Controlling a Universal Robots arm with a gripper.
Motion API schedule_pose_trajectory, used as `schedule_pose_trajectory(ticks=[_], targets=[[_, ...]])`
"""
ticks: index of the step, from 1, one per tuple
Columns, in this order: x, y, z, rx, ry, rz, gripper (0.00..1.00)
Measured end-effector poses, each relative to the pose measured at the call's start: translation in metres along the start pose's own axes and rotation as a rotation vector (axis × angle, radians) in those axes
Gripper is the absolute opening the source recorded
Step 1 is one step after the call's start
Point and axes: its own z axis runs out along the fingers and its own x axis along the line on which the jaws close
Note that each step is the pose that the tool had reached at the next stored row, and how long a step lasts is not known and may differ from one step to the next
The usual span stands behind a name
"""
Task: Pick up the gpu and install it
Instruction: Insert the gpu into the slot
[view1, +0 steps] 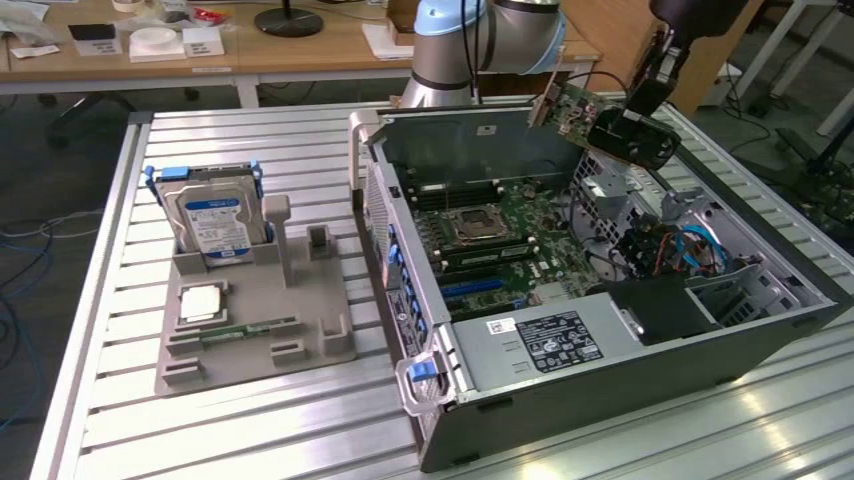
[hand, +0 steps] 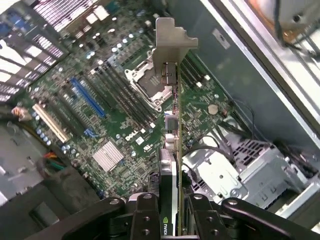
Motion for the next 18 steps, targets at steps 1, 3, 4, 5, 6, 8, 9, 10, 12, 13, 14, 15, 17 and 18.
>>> schedule_pose_trajectory(ticks=[1, 3, 4, 5, 6, 8, 9, 10, 12, 13, 14, 15, 17, 18], targets=[[0.0000, 0.0000, 0.0001, -0.0008, 0.0012, -0.018, 0.27], [0.0000, 0.0000, 0.0004, -0.0025, 0.0038, -0.054, 0.27], [0.0000, 0.0000, 0.0005, -0.0033, 0.0050, -0.072, 0.27], [0.0000, -0.0001, 0.0006, -0.0041, 0.0063, -0.090, 0.27], [0.0000, -0.0001, 0.0008, -0.0051, 0.0076, -0.109, 0.27], [0.0000, -0.0001, 0.0010, -0.0067, 0.0101, -0.145, 0.27], [0.0001, -0.0001, 0.0012, -0.0075, 0.0113, -0.163, 0.27], [0.0001, -0.0001, 0.0013, -0.0084, 0.0125, -0.181, 0.27], [0.0001, -0.0001, 0.0015, -0.0100, 0.0151, -0.217, 0.27], [0.0001, -0.0001, 0.0016, -0.0109, 0.0164, -0.236, 0.27], [0.0001, -0.0001, 0.0018, -0.0117, 0.0176, -0.254, 0.27], [0.0001, -0.0001, 0.0018, -0.0125, 0.0189, -0.271, 0.27], [0.0001, -0.0002, 0.0020, -0.0142, 0.0213, -0.306, 0.27], [0.0001, -0.0001, 0.0021, -0.0150, 0.0225, -0.323, 0.27]])
